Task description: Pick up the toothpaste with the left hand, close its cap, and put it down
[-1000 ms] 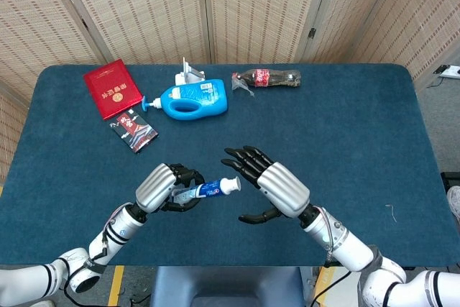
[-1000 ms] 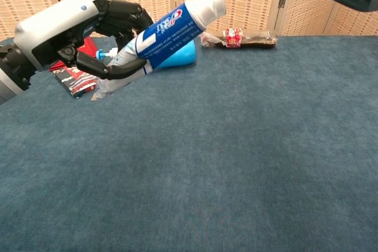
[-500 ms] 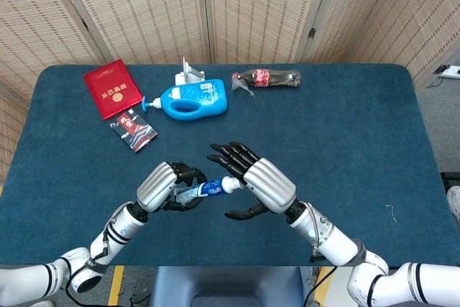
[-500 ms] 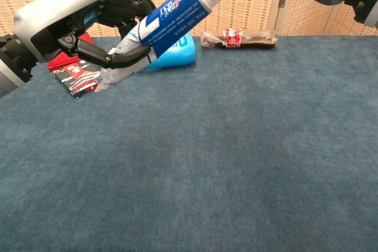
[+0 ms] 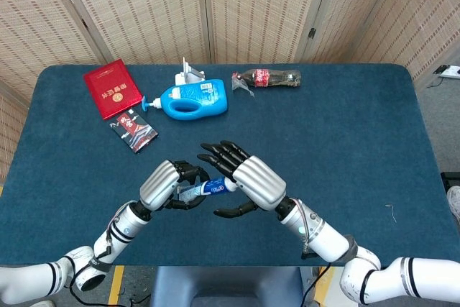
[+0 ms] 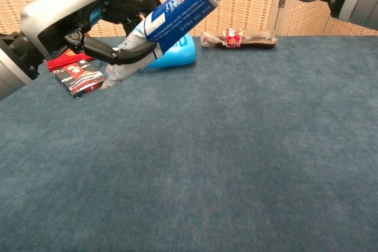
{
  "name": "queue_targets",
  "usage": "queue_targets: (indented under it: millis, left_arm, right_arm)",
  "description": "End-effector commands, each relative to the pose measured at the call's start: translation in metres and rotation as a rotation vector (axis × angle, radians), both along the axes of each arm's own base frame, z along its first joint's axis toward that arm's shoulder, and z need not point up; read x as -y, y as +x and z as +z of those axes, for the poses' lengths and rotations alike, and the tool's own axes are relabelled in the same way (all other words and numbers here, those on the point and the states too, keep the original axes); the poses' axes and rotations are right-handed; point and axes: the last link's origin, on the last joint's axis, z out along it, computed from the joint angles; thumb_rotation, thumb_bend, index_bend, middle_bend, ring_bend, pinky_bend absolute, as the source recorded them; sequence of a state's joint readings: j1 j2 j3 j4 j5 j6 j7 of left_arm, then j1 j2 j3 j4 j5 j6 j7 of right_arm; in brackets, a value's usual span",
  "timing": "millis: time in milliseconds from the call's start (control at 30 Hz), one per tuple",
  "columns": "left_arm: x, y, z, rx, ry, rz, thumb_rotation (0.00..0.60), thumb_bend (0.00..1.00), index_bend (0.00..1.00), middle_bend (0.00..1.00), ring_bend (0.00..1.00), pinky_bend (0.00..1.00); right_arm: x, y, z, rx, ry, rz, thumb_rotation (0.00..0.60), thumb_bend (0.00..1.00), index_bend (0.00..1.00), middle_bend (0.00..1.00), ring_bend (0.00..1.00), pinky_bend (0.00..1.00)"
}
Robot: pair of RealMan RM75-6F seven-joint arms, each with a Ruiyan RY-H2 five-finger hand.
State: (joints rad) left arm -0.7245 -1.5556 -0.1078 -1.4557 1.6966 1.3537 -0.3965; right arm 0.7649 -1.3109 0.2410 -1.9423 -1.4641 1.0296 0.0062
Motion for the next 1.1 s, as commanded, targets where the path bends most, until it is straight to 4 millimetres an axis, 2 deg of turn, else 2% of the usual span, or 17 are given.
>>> queue_targets:
  millis: [33,367,1100]
  left_arm:
    - [0.0,0.001,0.0,0.003,0.0,0.0,0.6,0.61,0.74,0.8,0.77,0.6]
    - [0.0,0.004,0.001,0.01,0.0,-0.002,0.6,0.61,0.74,0.8,0.77,0.6]
    - [-0.001,0.005,0.004,0.068,-0.051,0.025,0.6,0.62,0.75,0.8,0.78,0.6]
  right_arm:
    - [0.0,0.003,-0.002,-0.011,-0.005,0.008,0.0,0.0,0.0,0.0,0.0,0.0]
    - [0.001,0.009,-0.007,-0.023,-0.017,0.016,0.0,0.0,0.0,0.0,0.0,0.0]
    - [0.004,0.014,-0.021,0.094,-0.039,0.029,0.0,0.0,0.0,0.0,0.0,0.0]
